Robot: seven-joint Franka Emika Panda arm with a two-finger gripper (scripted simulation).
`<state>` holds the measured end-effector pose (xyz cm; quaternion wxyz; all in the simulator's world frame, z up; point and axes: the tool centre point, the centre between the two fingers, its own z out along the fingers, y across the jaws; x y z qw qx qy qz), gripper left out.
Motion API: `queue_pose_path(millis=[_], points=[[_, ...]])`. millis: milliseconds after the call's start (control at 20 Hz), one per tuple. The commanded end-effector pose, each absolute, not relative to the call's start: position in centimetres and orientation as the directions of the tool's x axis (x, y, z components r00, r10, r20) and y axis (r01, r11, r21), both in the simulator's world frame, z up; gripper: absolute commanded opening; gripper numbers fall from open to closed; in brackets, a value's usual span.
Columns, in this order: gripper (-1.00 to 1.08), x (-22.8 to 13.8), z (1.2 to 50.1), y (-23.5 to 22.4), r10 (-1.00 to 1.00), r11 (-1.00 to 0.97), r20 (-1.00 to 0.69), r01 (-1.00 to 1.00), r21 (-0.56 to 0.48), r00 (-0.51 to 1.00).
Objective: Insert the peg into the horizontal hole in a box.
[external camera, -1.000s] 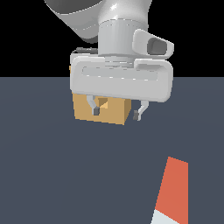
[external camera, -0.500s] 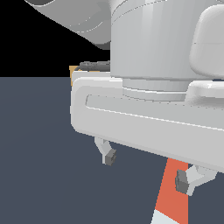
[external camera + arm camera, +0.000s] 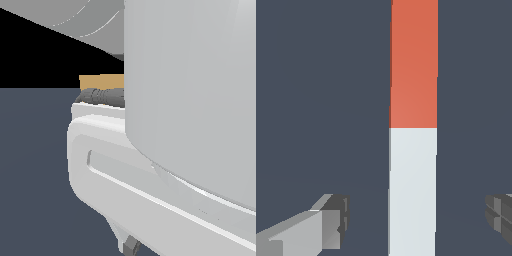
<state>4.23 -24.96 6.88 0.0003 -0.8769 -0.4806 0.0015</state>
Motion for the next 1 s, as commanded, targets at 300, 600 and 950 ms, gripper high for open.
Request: queue_pose_path(millis=[300, 600, 950], points=[[1.0, 4.2, 5.9, -25.2, 0.84, -0.543, -0.002, 0.84, -0.001, 0.543], [1.0, 4.1, 2.8, -25.3, 0.837, -0.547, 0.0, 0.837, 0.0, 0.547], [1.0, 4.3, 1.8, -25.4, 0.836, -0.548, 0.0, 0.836, 0.0, 0.548]])
